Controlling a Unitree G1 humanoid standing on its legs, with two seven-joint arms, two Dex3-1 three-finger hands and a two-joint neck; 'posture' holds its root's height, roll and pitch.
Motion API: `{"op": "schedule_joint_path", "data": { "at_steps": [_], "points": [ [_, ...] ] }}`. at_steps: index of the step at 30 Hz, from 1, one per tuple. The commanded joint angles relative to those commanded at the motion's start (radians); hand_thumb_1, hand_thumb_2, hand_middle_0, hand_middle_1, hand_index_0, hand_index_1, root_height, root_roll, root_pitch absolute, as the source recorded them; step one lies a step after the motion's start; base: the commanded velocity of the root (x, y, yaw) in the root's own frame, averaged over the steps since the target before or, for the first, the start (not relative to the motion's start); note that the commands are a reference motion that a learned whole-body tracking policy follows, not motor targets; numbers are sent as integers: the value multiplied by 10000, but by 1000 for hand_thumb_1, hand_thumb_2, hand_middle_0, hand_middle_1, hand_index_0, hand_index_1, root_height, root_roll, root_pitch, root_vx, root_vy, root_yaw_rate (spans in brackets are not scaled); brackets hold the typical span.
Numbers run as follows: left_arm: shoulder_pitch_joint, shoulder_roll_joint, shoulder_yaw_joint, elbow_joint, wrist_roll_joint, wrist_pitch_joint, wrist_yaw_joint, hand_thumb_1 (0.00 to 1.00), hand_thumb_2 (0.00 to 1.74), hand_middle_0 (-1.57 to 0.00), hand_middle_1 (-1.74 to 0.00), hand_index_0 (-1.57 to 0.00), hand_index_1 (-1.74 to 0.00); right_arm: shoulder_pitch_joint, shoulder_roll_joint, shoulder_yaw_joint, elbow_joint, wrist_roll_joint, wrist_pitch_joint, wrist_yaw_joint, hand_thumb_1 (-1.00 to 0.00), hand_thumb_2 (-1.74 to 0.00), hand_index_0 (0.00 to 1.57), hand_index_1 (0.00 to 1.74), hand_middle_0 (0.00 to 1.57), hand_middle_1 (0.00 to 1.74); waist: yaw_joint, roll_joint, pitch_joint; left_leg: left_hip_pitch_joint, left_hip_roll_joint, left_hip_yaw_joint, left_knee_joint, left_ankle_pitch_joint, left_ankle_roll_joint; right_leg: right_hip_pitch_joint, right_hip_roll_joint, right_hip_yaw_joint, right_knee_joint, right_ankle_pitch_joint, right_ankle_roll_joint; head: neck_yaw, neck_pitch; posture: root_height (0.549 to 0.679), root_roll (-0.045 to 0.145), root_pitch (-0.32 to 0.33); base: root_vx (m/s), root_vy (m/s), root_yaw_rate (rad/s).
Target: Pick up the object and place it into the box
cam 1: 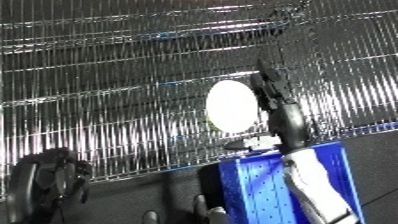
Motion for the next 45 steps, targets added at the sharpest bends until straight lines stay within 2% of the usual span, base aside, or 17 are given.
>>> {"op": "schedule_joint_path", "data": {
  "at_steps": [8,18,24,29,34,43,45],
  "points": [
    [-187,148,-45,-330,167,186,183,1000,1740,-1570,-1740,-1570,-1740,-451,-76,196,417,134,-111,142,0,0,0,0,0,0,94,97,0,-240,-44,-9,147,-14,28,-255,-5,-16,145,-16,-20,100,225,581,43,126,-9,6,31],
    [-276,175,-69,-439,199,337,245,1000,1740,-1570,-1740,-1570,-1740,-875,-77,396,776,315,-270,412,-500,-870,785,870,785,870,143,150,0,-250,-54,2,136,-12,43,-288,17,-42,156,-19,-66,194,92,581,43,128,3,3,14],
    [-189,160,-126,-424,190,394,261,1000,1740,-1570,-1740,-1570,-1740,-774,4,402,765,291,-331,355,-800,-1392,1256,1392,1256,1392,125,126,0,33,-44,38,-111,44,40,1,46,-66,-90,38,-76,187,-27,587,44,120,23,-11,11],
    [-5,205,-121,-427,393,390,252,1000,1740,-1570,-1740,-1570,-1740,-475,-16,353,371,44,-354,491,-800,-1392,1256,1392,1256,1392,63,60,0,428,-28,56,-470,128,25,413,91,-80,-440,104,-74,132,-73,594,45,109,16,-21,-11],
    [284,299,2,-509,573,383,194,1000,1740,-1570,-1740,-1570,-1740,20,-144,124,-514,-395,-310,223,-800,-1392,1256,1392,1256,1392,-42,-29,0,826,15,89,-740,150,33,807,115,-82,-670,107,-69,99,-188,600,45,96,3,-27,-50],
    [1222,541,571,-1044,1338,409,74,1000,1740,-1570,-1740,-1570,-1740,2081,-316,-851,-2601,-974,-201,-73,-800,-1392,1256,1392,1256,1392,-413,-180,0,1426,188,219,-1080,126,98,1371,231,52,-1040,143,-24,237,-215,607,47,74,-7,-19,-126],
    [1437,640,721,-1179,1367,403,52,1000,1740,-1570,-1740,-1570,-1740,2552,-390,-1089,-2974,-879,-260,-151,-800,-1392,1256,1392,1256,1392,-514,-207,0,1509,234,257,-1126,115,118,1439,274,92,-1089,151,-16,525,19,609,46,73,-32,-13,-176]
  ]
}}
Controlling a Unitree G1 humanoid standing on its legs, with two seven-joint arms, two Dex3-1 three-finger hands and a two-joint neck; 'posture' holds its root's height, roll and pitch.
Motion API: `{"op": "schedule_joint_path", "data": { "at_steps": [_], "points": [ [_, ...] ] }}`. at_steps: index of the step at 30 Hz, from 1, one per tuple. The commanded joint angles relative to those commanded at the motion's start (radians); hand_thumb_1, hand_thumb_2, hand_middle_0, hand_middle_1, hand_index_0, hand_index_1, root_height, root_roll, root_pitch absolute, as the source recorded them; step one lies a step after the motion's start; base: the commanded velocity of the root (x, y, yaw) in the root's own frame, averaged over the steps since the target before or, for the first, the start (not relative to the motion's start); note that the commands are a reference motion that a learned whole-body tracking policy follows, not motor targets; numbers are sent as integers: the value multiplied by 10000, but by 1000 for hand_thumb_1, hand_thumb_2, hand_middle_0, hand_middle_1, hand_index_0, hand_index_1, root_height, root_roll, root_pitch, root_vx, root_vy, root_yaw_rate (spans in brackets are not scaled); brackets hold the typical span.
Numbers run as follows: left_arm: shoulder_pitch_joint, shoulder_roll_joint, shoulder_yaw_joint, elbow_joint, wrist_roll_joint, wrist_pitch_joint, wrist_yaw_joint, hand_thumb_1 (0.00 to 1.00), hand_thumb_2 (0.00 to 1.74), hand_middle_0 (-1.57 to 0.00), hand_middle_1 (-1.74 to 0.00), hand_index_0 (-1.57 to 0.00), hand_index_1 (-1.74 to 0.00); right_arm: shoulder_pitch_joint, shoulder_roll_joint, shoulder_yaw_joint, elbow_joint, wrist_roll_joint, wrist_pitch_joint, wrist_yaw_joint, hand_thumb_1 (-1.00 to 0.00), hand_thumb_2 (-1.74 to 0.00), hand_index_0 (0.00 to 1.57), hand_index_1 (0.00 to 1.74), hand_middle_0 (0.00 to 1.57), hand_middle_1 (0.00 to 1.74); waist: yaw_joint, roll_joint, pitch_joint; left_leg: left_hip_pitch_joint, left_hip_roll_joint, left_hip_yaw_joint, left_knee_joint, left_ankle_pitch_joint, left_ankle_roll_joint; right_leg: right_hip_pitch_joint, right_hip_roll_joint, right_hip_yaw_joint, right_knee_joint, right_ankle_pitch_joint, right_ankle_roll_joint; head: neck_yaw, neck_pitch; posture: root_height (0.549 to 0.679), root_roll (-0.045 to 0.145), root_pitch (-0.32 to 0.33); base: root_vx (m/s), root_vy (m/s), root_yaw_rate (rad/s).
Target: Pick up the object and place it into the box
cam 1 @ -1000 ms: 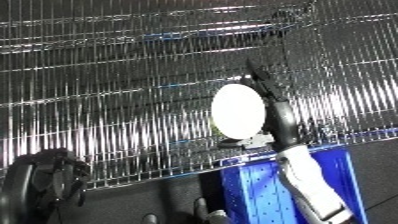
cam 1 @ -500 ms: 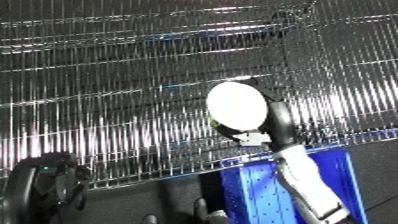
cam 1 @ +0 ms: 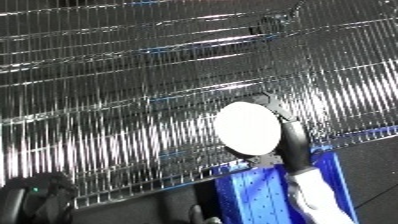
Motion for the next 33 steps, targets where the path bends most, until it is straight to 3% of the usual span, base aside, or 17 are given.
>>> {"op": "schedule_joint_path", "data": {
  "at_steps": [5,9,13,17,21,28,33],
  "points": [
    [549,95,316,-170,-80,-184,-26,1000,1740,-1570,-1740,-1570,-1740,1230,-120,-618,-737,-13,-259,-405,-800,-1392,1256,1392,1256,1392,-305,-53,0,199,120,125,-122,-46,64,186,158,131,-143,2,1,673,358,612,48,71,-41,10,-209],
    [891,81,471,-219,-101,-384,-80,1000,1740,-1570,-1740,-1570,-1740,2079,-189,-1084,-1013,-45,-558,-730,-800,-1392,1256,1392,1256,1392,-567,-51,0,372,184,262,-235,-53,76,386,276,276,-331,44,-7,1059,575,616,53,66,-29,40,-200],
    [1080,43,501,-163,-126,-659,-140,1000,1740,-1570,-1740,-1570,-1740,2779,-168,-1504,-1065,69,-877,-1066,-800,-1392,1256,1392,1256,1392,-827,-8,0,606,236,420,-498,-14,66,576,345,426,-584,95,-14,1474,830,620,58,66,-42,48,-171],
    [1158,5,520,-153,-226,-900,-83,1000,1740,-1570,-1740,-1570,-1740,3338,-267,-1888,-1104,-67,-955,-1476,-800,-1392,1256,1392,1256,1392,-1158,93,0,850,284,597,-906,128,45,671,416,584,-796,133,-42,1970,814,623,64,72,-49,99,-178],
    [1212,-95,543,26,-386,-1234,-34,1000,1740,-1570,-1740,-1570,-1740,3920,-355,-2332,-774,197,-1239,-1444,-800,-1392,1256,1392,1256,1392,-1547,231,0,1077,337,779,-1256,261,17,691,478,748,-893,129,-46,2329,1000,625,70,75,-31,123,-175],
    [1310,-305,536,122,-531,-1683,227,1000,1740,-1570,-1740,-1570,-1740,4577,-423,-2751,381,896,-1776,-1227,-800,-1392,1256,1392,1256,1392,-2007,461,0,1308,432,1103,-1446,275,-35,661,506,934,-1039,154,-96,3360,869,627,82,83,-37,91,-127],
    [1235,-441,377,372,-659,-1852,362,1000,1740,-1570,-1740,-1570,-1740,4641,-561,-2932,1500,1871,-2404,-809,-550,-957,864,957,864,957,-2194,669,0,1490,446,1282,-1537,276,-95,729,455,1019,-1214,207,-130,3795,505,629,91,80,-25,73,-51]
  ]
}}
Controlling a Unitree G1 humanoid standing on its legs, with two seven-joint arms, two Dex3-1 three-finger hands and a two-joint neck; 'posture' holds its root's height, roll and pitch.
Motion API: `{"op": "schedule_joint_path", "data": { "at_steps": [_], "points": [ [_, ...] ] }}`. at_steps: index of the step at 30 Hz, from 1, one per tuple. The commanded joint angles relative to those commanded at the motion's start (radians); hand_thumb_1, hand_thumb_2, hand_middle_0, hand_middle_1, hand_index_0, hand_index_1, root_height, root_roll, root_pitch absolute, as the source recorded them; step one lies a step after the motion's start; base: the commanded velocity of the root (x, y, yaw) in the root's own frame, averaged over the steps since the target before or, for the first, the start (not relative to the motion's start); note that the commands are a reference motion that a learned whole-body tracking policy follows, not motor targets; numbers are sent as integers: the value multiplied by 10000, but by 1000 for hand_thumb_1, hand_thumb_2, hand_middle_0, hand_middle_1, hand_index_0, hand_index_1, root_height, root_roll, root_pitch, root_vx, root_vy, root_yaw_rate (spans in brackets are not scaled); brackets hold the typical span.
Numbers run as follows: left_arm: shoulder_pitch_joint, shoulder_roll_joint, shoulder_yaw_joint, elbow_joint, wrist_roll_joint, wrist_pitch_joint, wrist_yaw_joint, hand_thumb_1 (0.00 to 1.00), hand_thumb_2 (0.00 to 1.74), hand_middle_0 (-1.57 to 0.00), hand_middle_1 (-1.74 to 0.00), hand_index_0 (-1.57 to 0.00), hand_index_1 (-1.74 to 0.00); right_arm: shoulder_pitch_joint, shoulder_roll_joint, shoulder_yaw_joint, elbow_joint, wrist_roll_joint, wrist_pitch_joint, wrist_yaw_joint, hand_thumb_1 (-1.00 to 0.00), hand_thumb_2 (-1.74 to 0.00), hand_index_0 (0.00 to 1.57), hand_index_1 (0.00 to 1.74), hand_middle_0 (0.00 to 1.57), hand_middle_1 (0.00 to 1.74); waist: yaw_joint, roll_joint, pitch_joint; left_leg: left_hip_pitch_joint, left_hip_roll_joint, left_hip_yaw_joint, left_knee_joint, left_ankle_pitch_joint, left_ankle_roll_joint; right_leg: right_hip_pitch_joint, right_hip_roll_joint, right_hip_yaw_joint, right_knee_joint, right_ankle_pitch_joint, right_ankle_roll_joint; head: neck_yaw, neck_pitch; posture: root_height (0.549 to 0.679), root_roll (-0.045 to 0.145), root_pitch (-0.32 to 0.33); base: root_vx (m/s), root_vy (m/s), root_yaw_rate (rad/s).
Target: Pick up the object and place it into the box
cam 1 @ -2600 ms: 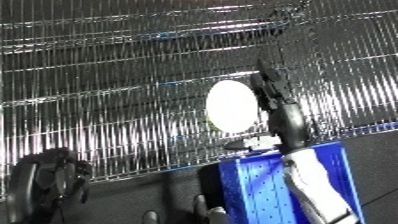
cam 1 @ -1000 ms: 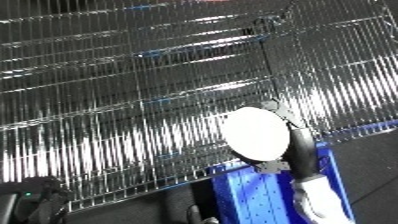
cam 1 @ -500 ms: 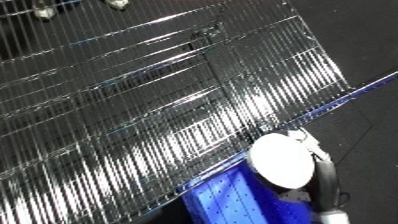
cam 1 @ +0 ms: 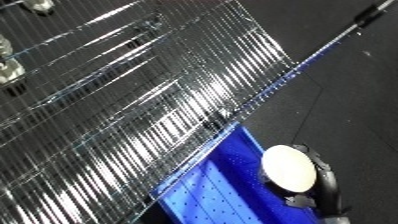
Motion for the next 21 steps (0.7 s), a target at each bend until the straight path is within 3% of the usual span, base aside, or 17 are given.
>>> {"op": "schedule_joint_path", "data": {
  "at_steps": [6,7,8,11,17,21],
  "points": [
    [-280,-120,-290,175,-31,-76,176,1000,1740,-1570,-1740,-1570,-1740,-225,-106,90,707,260,-282,100,-250,-435,393,435,393,435,-26,165,0,114,-54,74,-247,87,-37,82,-5,61,-306,74,-27,103,-240,632,97,85,-30,29,-8],
    [-280,-120,-290,175,-31,-76,176,1000,1740,-1570,-1740,-1570,-1740,-225,-106,90,707,260,-282,100,-250,-435,393,435,393,435,-26,165,0,114,-54,74,-247,87,-37,82,-5,61,-306,74,-27,103,-240,632,97,85,-38,5,7],
    [-365,-140,-347,204,-12,-77,217,1000,1740,-1570,-1740,-1570,-1740,-291,-113,129,783,278,-266,35,-150,-261,235,261,235,261,-8,184,0,153,-74,62,-339,123,-53,121,-4,70,-402,106,-32,94,-203,633,97,87,-38,-11,26],
    [-496,-168,-388,289,4,-66,241,1000,1740,-1570,-1740,-1570,-1740,-357,-87,175,909,288,-250,-40,0,0,0,0,0,0,7,206,0,214,-87,43,-445,162,-75,172,-11,77,-489,125,-36,96,-228,634,98,88,-30,-9,26],
    [-626,-166,-401,423,-59,-25,213,1000,1740,-1570,-1740,-1570,-1740,-376,-24,251,1178,454,-298,58,0,0,0,0,0,0,39,229,0,294,-99,4,-539,213,-88,244,-31,46,-559,150,-55,46,-353,635,100,86,-12,-9,26],
    [-611,-188,-425,471,-66,-12,182,1000,1740,-1570,-1740,-1570,-1740,-351,91,303,1091,871,-251,582,0,0,0,0,0,0,73,221,0,336,-122,-49,-646,294,-108,310,-40,18,-634,167,-69,-236,-429,636,101,84,4,-12,34]
  ]
}}
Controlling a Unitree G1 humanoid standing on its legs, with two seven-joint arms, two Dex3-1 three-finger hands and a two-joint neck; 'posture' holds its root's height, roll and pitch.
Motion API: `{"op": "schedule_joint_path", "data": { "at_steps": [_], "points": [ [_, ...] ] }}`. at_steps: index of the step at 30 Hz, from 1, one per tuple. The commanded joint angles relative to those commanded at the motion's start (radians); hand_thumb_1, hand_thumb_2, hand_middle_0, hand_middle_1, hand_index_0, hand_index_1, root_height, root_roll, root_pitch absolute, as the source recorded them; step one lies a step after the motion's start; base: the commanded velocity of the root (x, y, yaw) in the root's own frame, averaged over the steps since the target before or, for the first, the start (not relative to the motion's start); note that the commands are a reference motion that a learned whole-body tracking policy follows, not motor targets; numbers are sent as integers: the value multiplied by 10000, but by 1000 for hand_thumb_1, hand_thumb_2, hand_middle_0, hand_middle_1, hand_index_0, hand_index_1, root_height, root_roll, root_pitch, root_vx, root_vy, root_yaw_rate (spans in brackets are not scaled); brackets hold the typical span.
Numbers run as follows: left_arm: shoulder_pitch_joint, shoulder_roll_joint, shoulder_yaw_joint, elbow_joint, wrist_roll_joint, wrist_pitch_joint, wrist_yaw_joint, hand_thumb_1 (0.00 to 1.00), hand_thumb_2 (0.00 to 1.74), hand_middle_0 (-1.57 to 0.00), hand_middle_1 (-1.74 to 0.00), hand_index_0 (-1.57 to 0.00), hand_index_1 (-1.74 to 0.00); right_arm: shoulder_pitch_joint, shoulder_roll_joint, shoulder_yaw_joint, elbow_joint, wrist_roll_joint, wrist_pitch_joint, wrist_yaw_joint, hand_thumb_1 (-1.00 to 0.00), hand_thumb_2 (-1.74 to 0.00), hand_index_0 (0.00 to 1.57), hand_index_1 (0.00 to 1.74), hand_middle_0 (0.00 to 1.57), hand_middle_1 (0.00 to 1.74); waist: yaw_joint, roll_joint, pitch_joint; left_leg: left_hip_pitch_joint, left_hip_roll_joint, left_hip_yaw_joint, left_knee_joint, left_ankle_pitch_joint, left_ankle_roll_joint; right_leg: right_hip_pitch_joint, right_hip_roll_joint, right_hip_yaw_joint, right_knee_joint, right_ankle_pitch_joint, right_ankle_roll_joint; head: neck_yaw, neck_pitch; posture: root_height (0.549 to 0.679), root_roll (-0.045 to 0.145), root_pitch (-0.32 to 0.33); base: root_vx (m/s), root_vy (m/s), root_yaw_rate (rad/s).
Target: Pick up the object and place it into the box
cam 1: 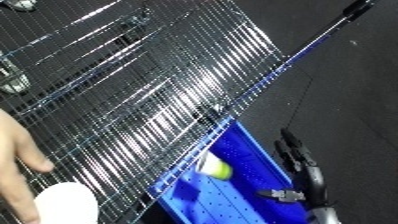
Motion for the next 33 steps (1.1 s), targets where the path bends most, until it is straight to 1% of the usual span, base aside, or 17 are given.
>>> {"op": "schedule_joint_path", "data": {
  "at_steps": [2,4,6,7,10,13,16,19,22,27,30,33],
  "points": [
    [14,-3,-19,3,-10,16,15,1000,1740,-1570,-1740,-1570,-1740,3,53,37,-212,95,18,301,0,0,0,0,0,0,26,-14,0,29,-20,-40,-84,57,-13,40,-6,-15,-54,9,-7,-214,-21,637,101,84,6,-11,30],
    [22,-7,-43,-9,-14,37,39,1000,1740,-1570,-1740,-1570,-1740,-42,86,110,-560,-96,46,430,0,0,0,0,0,0,69,-41,0,42,-41,-89,-145,104,-17,69,-8,-32,-98,19,-16,-606,-47,637,101,84,3,-20,33],
    [29,-24,-65,-27,2,52,58,1000,1740,-1570,-1740,-1570,-1740,-103,114,182,-937,-357,105,476,0,0,0,0,0,0,112,-73,0,38,-60,-135,-166,129,-16,83,-12,-53,-125,29,-23,-716,-70,638,101,84,-2,-22,29],
    [23,-34,-94,-42,17,65,65,1000,1740,-1570,-1740,-1570,-1740,-194,114,250,-1159,-537,155,516,0,0,0,0,0,0,156,-93,0,34,-75,-171,-165,136,-13,98,-12,-67,-139,35,-29,-1121,-106,638,101,83,-9,-40,50],
    [-41,-63,-153,-59,81,121,67,1000,1740,-1570,-1740,-1570,-1740,-476,127,498,-1912,-1115,486,590,0,0,0,0,0,0,282,-164,0,-13,-122,-279,-135,144,-9,125,-16,-115,-155,42,-40,-1583,-195,638,100,82,-6,-45,68],
    [-156,-130,-202,-21,196,194,58,1000,1740,-1570,-1740,-1570,-1740,-790,99,758,-2651,-1722,912,663,0,0,0,0,0,0,426,-241,0,-69,-156,-386,-80,151,-17,153,-44,-178,-152,42,-45,-2006,-332,638,99,80,4,-51,102],
    [-272,-206,-231,79,295,255,51,1000,1740,-1570,-1740,-1570,-1740,-1171,-2,948,-3015,-2082,1212,832,0,0,0,0,0,0,570,-296,0,-84,-165,-468,-26,160,-41,207,-93,-242,-163,51,-49,-2423,-561,638,98,74,14,-44,109],
    [-351,-240,-205,198,324,322,-13,1000,1740,-1570,-1740,-1570,-1740,-1571,-75,1116,-3194,-2342,1429,1049,0,0,0,0,0,0,724,-344,0,-64,-168,-537,48,155,-61,296,-159,-319,-159,45,-55,-2791,-673,639,98,66,27,-42,100],
    [-454,-238,-175,256,352,457,-60,1000,1740,-1570,-1740,-1570,-1740,-2030,-92,1332,-3310,-2609,1688,1223,0,0,0,0,0,0,884,-406,0,-67,-172,-618,144,149,-71,374,-224,-414,-117,17,-70,-3143,-728,638,97,57,26,-50,99],
    [-567,-186,-148,351,373,691,-201,1000,1740,-1570,-1740,-1570,-1740,-2645,-58,1661,-3407,-2898,2042,1534,0,0,0,0,0,0,1172,-522,-40,-138,-207,-799,366,148,-72,476,-305,-591,115,-85,-104,-3890,-1071,637,95,39,35,-64,133],
    [-578,-160,-150,378,407,845,-284,1000,1740,-1570,-1740,-1570,-1740,-2859,24,1815,-3458,-3043,2207,1617,0,0,0,0,0,0,1337,-593,-71,-212,-234,-914,539,134,-67,506,-331,-689,294,-150,-115,-4375,-1236,635,93,29,41,-74,149],
    [-558,-109,-158,374,470,1008,-400,1000,1740,-1570,-1740,-1570,-1740,-3006,156,1955,-3516,-3110,2332,1576,0,0,0,0,0,0,1504,-679,-88,-304,-272,-1036,699,131,-56,510,-347,-787,459,-194,-118,-4676,-1311,633,90,20,39,-88,160]
  ]
}}
